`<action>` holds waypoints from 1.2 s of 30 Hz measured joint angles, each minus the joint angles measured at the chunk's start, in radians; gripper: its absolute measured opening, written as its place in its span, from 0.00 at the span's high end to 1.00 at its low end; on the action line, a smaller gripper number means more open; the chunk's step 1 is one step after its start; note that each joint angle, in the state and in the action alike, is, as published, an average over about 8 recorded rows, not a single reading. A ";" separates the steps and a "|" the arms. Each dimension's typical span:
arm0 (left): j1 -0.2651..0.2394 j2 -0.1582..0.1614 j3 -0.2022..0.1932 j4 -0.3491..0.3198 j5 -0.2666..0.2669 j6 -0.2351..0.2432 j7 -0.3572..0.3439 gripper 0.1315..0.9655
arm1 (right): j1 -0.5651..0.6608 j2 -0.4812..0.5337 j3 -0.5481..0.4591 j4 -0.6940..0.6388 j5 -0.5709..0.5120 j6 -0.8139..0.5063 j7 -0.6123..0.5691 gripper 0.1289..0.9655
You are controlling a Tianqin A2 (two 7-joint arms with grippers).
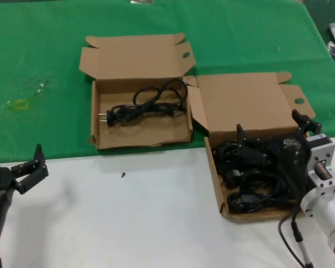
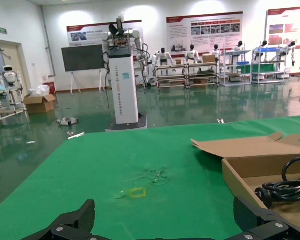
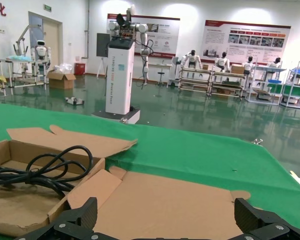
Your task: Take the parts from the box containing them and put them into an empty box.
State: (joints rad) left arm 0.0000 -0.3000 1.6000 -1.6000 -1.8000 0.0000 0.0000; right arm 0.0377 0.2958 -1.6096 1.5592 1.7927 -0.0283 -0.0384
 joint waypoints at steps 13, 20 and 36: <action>0.000 0.000 0.000 0.000 0.000 0.000 0.000 0.00 | 0.000 0.000 0.000 0.000 0.000 0.000 0.000 0.00; 0.000 0.000 0.000 0.000 0.000 0.000 0.000 0.00 | 0.000 0.000 0.000 0.000 0.000 0.000 0.000 0.00; 0.000 0.000 0.000 0.000 0.000 0.000 0.000 0.00 | 0.000 0.000 0.000 0.000 0.000 0.000 0.000 0.00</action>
State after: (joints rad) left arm 0.0000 -0.3000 1.6000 -1.6000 -1.8000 0.0000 0.0000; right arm 0.0377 0.2958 -1.6096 1.5592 1.7927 -0.0283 -0.0384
